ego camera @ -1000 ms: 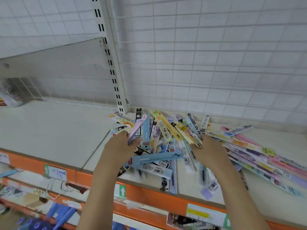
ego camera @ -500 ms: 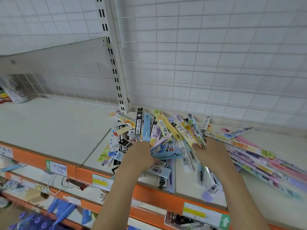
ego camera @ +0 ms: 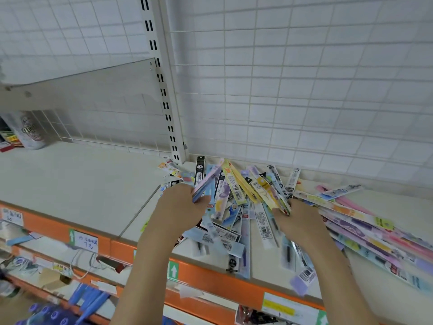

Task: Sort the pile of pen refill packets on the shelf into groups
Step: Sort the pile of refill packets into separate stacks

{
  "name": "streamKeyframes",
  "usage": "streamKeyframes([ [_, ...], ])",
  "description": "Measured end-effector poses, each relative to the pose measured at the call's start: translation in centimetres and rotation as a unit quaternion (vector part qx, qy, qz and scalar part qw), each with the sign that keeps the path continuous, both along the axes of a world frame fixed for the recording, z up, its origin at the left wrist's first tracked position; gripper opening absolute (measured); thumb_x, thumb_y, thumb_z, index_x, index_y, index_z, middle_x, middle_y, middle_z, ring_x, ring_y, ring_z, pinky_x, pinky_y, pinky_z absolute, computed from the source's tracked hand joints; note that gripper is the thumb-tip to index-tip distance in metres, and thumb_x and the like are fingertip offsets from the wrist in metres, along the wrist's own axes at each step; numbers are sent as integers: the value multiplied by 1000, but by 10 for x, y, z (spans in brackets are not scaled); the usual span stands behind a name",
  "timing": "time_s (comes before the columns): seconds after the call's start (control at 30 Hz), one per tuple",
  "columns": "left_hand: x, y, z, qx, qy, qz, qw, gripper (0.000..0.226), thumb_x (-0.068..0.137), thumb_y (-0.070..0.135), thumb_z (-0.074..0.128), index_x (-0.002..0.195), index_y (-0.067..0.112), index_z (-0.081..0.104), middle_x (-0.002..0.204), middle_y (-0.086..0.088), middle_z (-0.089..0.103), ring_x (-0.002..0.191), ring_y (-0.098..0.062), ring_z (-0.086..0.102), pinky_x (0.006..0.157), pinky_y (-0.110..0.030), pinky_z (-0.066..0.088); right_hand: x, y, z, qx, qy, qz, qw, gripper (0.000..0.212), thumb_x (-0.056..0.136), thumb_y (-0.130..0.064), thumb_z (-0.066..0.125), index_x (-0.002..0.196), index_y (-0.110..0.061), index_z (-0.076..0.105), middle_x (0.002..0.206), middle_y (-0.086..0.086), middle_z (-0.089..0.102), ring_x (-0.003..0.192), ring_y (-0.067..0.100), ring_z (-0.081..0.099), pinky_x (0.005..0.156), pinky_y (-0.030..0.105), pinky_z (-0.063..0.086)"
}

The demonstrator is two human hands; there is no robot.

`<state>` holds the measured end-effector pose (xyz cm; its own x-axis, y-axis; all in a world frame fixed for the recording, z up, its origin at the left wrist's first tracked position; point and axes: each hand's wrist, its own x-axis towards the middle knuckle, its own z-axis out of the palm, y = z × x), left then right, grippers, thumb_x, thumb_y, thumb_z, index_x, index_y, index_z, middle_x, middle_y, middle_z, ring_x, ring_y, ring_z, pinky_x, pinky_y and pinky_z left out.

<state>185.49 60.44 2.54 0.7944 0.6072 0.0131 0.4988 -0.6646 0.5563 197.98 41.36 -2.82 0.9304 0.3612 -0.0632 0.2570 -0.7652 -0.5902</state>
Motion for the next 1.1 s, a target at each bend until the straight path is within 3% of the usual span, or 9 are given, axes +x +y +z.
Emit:
streamKeyframes([
  [0.1,0,3,-3,-6,-37,6,999,33,82,30,67,65,14,43,60,1,45,53,-13,42,50,-22,32,0,2,0,-5,1,4,1000,23,91,-34,50,91,-13,59,81,7,64,75,26,60,64,31,47],
  [0.23,1,7,-11,-22,-51,-7,998,13,92,14,52,89,11,39,71,0,44,56,-12,40,50,-23,33,0,5,0,-16,-4,6,1000,22,92,-34,50,89,-14,58,76,4,61,72,25,58,59,29,41],
  [0.37,4,14,-15,-71,-61,-7,996,22,94,5,42,104,19,28,78,-3,48,60,-17,45,51,-26,37,-1,7,1,-17,0,7,1000,22,92,-33,50,88,-13,59,76,6,63,72,26,61,62,31,46],
  [0.47,6,23,-19,-77,-45,-7,996,6,92,5,37,94,10,40,72,-6,45,59,-20,39,53,-28,33,0,9,0,-14,4,6,1000,23,91,-33,50,88,-12,59,77,7,63,73,27,62,65,32,48],
  [0.57,9,27,-20,-92,-52,-7,994,17,91,7,36,76,13,37,64,-3,37,53,-16,33,50,-26,29,-1,8,1,-9,14,6,1000,24,91,-34,50,88,-12,58,77,8,65,73,26,64,68,34,52],
  [0.7,14,31,-25,-132,-85,5,988,6,94,15,42,91,12,45,66,-4,46,57,-19,45,53,-28,37,-5,7,4,-26,13,20,999,28,92,-38,49,91,-11,56,81,8,66,76,25,64,69,32,51],
  [0.77,16,34,-30,-103,-76,7,992,11,94,21,47,98,11,47,72,-5,51,62,-21,48,53,-29,36,-8,7,5,-30,3,23,999,27,93,-38,49,92,-12,56,82,7,64,76,24,62,64,31,45],
  [0.93,19,37,-36,-79,-79,33,993,18,89,26,59,87,11,48,68,-1,49,58,-15,46,51,-25,35,-16,8,6,-30,-39,14,999,20,94,-36,50,88,-17,52,77,1,57,74,21,57,59,30,40],
  [1.1,26,49,-40,-45,-106,1,993,17,96,23,47,87,9,48,62,2,45,53,-10,44,49,-23,33,-20,12,5,-50,-60,-3,997,20,93,-35,51,81,-20,46,74,-3,48,73,21,56,57,31,39],
])
